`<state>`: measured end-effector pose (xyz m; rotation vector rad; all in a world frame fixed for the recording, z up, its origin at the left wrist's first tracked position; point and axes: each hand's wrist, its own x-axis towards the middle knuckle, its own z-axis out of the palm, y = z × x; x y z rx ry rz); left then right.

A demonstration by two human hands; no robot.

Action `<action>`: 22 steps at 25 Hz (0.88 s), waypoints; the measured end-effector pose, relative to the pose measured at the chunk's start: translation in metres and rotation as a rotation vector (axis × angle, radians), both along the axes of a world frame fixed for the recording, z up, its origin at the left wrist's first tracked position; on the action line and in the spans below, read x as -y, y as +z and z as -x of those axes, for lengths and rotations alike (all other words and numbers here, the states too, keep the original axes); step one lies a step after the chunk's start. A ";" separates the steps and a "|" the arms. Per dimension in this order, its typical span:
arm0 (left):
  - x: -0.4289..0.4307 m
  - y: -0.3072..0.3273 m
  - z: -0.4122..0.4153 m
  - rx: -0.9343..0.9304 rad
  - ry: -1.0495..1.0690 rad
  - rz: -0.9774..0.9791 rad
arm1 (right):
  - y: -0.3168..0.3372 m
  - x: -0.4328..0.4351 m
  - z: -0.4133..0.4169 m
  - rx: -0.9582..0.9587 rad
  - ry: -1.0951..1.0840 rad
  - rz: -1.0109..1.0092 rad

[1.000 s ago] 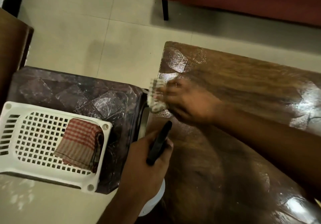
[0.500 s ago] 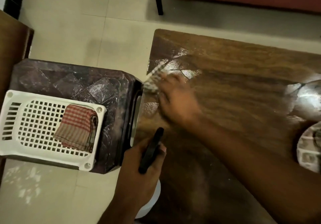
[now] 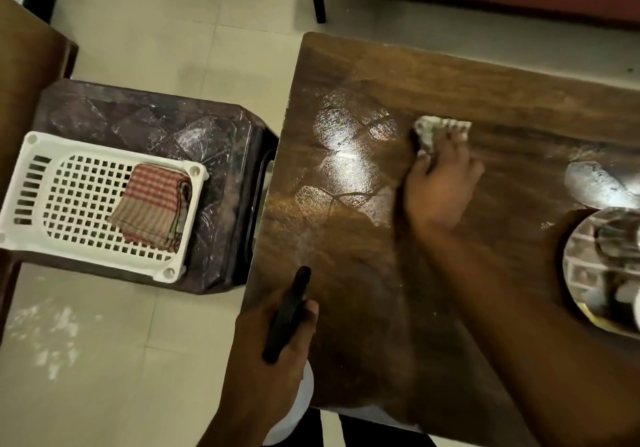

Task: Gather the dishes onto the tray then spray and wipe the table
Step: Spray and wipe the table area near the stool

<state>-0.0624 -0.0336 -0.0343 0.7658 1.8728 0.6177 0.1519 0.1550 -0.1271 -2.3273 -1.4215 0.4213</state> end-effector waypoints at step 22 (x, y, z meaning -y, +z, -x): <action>0.082 0.013 0.065 0.128 -0.320 -0.105 | 0.001 0.227 0.121 -0.007 1.215 0.106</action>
